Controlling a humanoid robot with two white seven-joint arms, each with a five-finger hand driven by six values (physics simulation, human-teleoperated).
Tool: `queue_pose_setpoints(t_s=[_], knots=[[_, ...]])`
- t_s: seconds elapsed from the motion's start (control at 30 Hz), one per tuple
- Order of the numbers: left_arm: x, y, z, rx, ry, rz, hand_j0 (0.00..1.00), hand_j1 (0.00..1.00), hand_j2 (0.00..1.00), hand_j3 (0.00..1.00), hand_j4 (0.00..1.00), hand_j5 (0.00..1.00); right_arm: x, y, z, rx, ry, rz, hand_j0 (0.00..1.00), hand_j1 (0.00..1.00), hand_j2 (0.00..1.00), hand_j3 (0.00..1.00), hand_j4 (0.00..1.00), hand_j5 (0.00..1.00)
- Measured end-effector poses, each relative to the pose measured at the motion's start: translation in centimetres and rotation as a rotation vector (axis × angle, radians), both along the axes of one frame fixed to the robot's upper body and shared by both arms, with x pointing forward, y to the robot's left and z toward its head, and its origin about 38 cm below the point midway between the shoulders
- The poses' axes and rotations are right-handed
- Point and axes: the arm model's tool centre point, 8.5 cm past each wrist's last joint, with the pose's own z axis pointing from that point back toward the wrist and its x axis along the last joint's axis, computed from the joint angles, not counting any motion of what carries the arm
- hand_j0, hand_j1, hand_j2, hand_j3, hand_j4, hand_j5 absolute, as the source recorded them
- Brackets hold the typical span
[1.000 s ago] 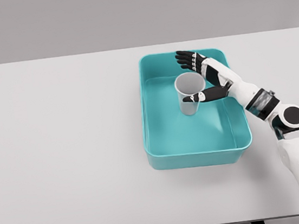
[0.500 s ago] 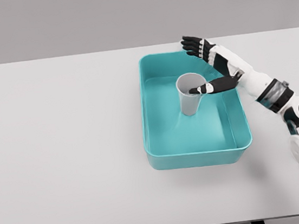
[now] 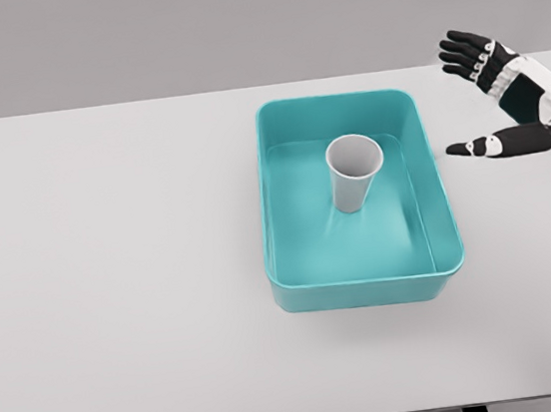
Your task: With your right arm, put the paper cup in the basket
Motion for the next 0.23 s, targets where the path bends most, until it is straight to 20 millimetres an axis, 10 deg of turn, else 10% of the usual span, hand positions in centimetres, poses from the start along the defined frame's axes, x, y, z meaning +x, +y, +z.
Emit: queue_pose_setpoints(t_s=[0.23], knots=[[0.02,-0.01,0.00,0.000,-0.001,0.000,1.00,1.00,1.00,1.00,1.00,1.00,-0.31,-0.26,-0.34,0.001,0.008,-0.004,1.00,1.00,1.00,1.00,1.00,1.00]])
